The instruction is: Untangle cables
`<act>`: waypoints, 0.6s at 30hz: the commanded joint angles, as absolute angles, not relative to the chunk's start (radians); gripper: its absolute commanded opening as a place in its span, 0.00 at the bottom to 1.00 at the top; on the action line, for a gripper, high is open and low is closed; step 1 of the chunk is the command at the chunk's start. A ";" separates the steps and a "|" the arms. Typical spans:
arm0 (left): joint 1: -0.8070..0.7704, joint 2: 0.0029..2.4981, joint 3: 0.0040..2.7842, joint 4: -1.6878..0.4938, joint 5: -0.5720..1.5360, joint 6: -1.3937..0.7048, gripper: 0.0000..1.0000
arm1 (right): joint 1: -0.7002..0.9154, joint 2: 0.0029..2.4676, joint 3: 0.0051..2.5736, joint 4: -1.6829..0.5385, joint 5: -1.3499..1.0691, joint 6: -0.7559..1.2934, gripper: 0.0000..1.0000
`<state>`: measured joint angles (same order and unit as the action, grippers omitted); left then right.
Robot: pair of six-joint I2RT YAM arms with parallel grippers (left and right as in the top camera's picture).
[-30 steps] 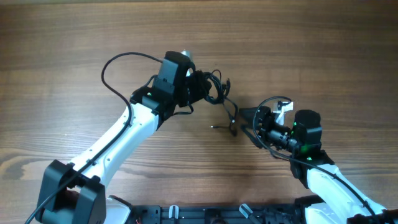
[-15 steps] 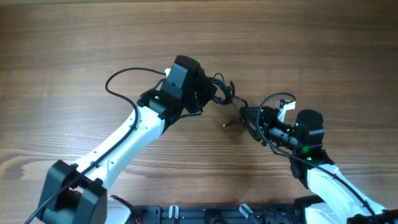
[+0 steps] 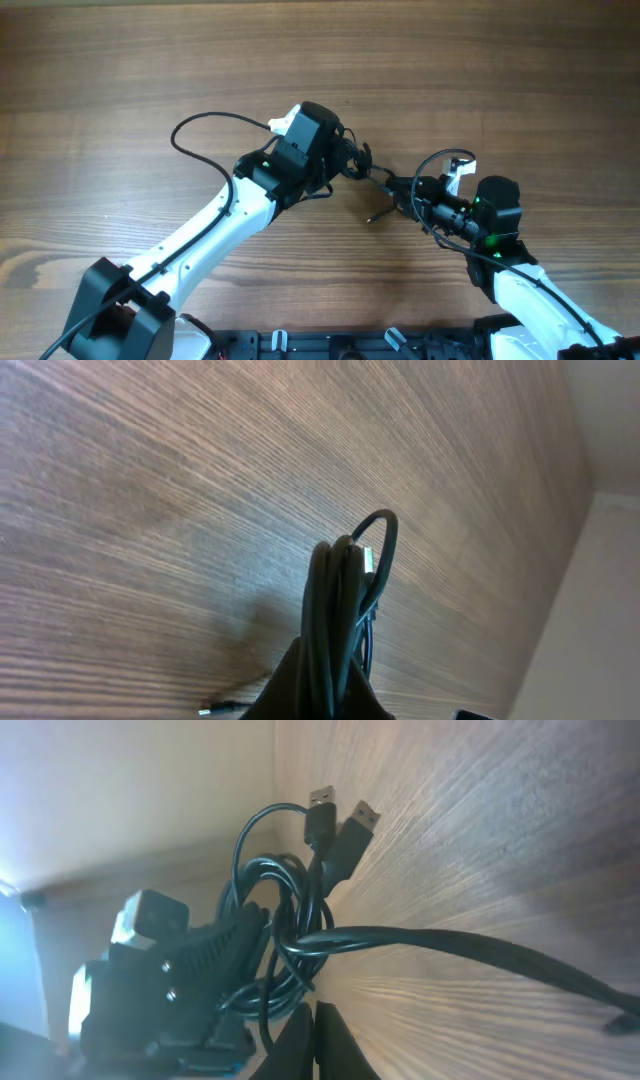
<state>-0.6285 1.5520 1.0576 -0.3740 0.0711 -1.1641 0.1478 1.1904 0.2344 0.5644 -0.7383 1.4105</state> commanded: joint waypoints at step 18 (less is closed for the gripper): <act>-0.632 1.532 1.064 -0.370 -0.024 -1.084 0.04 | 0.154 1.190 0.240 0.672 -0.731 1.227 0.46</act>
<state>-0.6701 1.5520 1.0576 -0.3744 0.0181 -1.0595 0.1478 1.1900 0.2344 0.6674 -0.7238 1.2625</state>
